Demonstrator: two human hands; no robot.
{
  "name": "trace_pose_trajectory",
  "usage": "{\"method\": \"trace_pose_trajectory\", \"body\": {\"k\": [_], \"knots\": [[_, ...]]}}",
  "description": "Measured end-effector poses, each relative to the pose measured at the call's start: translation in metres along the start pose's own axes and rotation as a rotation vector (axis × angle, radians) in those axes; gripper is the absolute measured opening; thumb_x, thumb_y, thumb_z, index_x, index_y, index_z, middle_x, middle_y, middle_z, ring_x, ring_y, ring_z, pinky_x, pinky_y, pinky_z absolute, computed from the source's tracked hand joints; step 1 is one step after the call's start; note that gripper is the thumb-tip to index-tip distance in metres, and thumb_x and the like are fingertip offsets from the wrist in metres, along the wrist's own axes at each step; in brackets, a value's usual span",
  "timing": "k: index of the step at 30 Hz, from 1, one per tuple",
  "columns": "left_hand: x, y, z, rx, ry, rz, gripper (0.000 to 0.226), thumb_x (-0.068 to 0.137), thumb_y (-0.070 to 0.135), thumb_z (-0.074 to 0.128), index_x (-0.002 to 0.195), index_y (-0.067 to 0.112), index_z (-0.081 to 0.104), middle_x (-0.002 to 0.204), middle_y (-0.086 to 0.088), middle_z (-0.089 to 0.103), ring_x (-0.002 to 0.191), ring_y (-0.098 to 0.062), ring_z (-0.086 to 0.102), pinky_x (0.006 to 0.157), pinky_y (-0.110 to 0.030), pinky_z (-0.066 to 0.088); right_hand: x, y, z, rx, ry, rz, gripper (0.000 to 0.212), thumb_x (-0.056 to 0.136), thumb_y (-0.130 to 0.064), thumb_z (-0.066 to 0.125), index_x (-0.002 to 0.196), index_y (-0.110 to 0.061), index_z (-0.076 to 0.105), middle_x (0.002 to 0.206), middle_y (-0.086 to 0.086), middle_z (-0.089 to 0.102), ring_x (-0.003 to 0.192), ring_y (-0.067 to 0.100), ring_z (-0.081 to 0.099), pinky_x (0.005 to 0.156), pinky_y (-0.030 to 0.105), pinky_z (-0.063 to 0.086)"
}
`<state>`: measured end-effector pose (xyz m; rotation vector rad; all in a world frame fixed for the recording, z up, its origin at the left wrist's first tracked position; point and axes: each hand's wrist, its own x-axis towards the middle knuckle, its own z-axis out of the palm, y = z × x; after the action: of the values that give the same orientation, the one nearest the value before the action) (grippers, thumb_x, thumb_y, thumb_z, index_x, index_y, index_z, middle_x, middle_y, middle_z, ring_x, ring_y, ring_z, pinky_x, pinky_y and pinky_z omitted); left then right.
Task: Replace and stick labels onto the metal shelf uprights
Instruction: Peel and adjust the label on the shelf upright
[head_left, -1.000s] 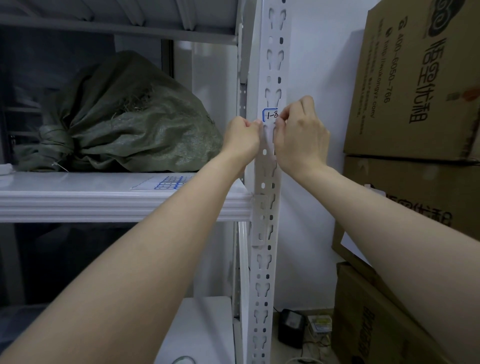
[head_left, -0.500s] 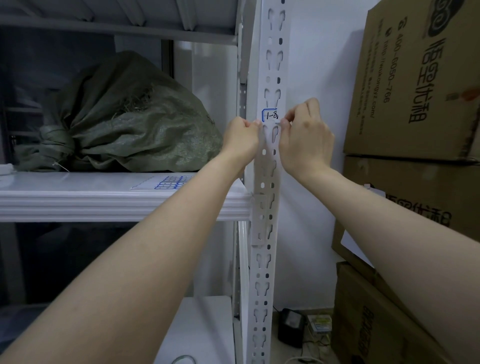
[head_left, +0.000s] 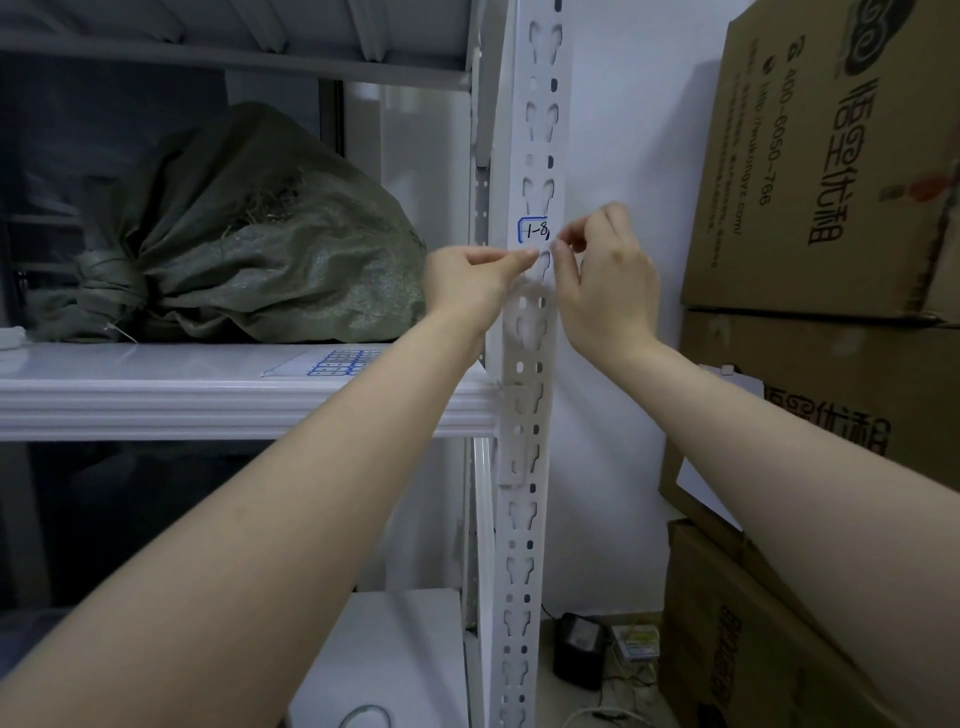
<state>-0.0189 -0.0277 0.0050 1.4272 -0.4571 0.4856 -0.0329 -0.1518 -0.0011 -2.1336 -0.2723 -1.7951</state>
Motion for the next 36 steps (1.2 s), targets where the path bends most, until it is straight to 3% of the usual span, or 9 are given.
{"method": "trace_pose_trajectory", "body": {"k": [4,8,12,16,24,28,33,36], "knots": [[-0.007,0.001,-0.007,-0.133,-0.059,-0.056,0.011,0.084,0.021,0.075,0.082,0.011,0.074,0.095,-0.003,0.075,0.102,-0.016,0.067,0.093,-0.034,0.054,-0.008,-0.008,0.003,0.038,0.017,-0.06,0.018,0.093,-0.024,0.051,0.091,-0.008,0.06,0.096,0.006,0.057,0.066,0.023,0.056,0.06,0.043,0.05],[-0.013,0.002,-0.016,-0.191,-0.086,-0.121,0.024,0.096,0.023,0.06,0.078,0.01,0.069,0.1,-0.007,0.073,0.109,-0.02,0.064,0.097,-0.037,0.052,-0.018,-0.015,0.002,0.031,0.002,-0.09,0.017,0.092,-0.024,0.054,0.088,-0.01,0.062,0.094,0.004,0.058,0.064,0.021,0.057,0.057,0.037,0.048],[-0.018,0.006,-0.022,-0.241,-0.07,-0.166,0.033,0.099,0.024,0.053,0.073,0.009,0.065,0.098,-0.008,0.072,0.111,-0.024,0.064,0.082,-0.031,0.054,-0.018,-0.024,0.001,0.037,0.0,-0.083,0.017,0.091,-0.024,0.055,0.086,-0.011,0.064,0.092,0.002,0.06,0.064,0.02,0.057,0.056,0.031,0.043],[-0.023,0.011,-0.028,-0.248,-0.045,-0.185,0.034,0.099,0.025,0.052,0.075,0.007,0.068,0.1,-0.01,0.072,0.11,-0.024,0.063,0.08,-0.031,0.054,-0.018,-0.028,0.003,0.043,-0.007,-0.085,0.018,0.09,-0.028,0.056,0.086,-0.014,0.066,0.089,0.0,0.061,0.066,0.016,0.056,0.058,0.038,0.05],[-0.031,0.023,-0.03,-0.205,-0.048,-0.199,0.034,0.1,0.029,0.047,0.091,0.005,0.071,0.104,-0.009,0.071,0.106,-0.02,0.062,0.08,-0.032,0.053,-0.015,-0.035,0.002,0.172,0.025,0.006,0.019,0.087,-0.035,0.064,0.085,-0.018,0.073,0.084,-0.004,0.065,0.064,0.01,0.057,0.062,0.034,0.051],[-0.033,0.026,-0.032,-0.177,-0.062,-0.233,0.034,0.1,0.029,0.046,0.084,0.01,0.07,0.107,-0.008,0.071,0.107,-0.02,0.06,0.084,-0.034,0.052,-0.012,-0.038,0.001,0.21,0.003,0.057,0.015,0.087,-0.031,0.065,0.084,-0.017,0.072,0.082,-0.005,0.065,0.065,0.01,0.058,0.065,0.037,0.053],[-0.037,0.024,-0.032,-0.27,-0.062,-0.232,0.017,0.095,0.015,0.055,0.094,0.004,0.068,0.105,-0.01,0.071,0.101,-0.023,0.067,0.073,-0.029,0.057,-0.01,-0.042,0.002,0.271,-0.041,0.155,0.011,0.09,-0.022,0.06,0.086,-0.015,0.068,0.084,-0.007,0.061,0.072,0.013,0.059,0.072,0.04,0.054],[-0.039,0.025,-0.031,-0.374,-0.073,-0.219,0.014,0.091,0.003,0.059,0.101,-0.004,0.067,0.099,-0.016,0.073,0.087,-0.025,0.073,0.069,-0.029,0.061,-0.01,-0.044,0.001,0.314,-0.062,0.203,0.013,0.089,-0.024,0.06,0.086,-0.015,0.068,0.086,-0.004,0.065,0.071,0.015,0.06,0.075,0.04,0.052]]}}
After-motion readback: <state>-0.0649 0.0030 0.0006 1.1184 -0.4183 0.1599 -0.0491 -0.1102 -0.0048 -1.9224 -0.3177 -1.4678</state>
